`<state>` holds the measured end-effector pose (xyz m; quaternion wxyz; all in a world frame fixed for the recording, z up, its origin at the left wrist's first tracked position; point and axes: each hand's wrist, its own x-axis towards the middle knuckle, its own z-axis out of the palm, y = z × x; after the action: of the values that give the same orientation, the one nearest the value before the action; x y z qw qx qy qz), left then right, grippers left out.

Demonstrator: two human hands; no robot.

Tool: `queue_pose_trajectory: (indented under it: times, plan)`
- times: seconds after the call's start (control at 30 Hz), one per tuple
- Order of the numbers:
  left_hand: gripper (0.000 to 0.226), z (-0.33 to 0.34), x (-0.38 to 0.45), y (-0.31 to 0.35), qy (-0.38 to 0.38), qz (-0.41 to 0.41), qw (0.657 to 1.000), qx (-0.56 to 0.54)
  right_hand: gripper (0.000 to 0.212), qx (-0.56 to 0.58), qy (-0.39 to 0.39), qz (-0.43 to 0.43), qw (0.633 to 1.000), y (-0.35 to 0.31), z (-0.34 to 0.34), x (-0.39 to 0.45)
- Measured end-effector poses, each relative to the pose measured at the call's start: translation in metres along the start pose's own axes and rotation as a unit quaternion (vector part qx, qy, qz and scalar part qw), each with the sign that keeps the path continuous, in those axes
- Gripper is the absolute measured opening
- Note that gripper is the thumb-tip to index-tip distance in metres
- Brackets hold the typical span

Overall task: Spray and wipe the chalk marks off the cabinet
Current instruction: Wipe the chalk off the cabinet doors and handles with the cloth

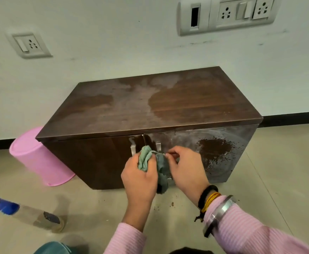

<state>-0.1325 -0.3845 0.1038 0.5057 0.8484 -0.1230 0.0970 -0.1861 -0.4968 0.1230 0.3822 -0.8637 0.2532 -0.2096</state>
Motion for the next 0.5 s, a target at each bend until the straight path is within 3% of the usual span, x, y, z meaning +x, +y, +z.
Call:
queue_pose_trajectory:
  times: [0.23, 0.37, 0.5]
  plan:
    - [0.023, 0.005, 0.034, 0.016, -0.027, 0.04, 0.994, 0.103, 0.012, 0.063, -0.009, -0.027, 0.998, 0.012, 0.023, 0.023]
    - [0.01, 0.003, 0.028, 0.012, -0.042, 0.015, 0.994, 0.097, 0.011, 0.088, -0.018, -0.027, 0.996, 0.016, 0.029, 0.02]
    - [0.011, -0.017, 0.016, 0.009, 0.0, 0.043, 0.988, 0.151, 0.007, 0.109, -0.031, -0.02, 0.993, 0.021, 0.034, 0.017]
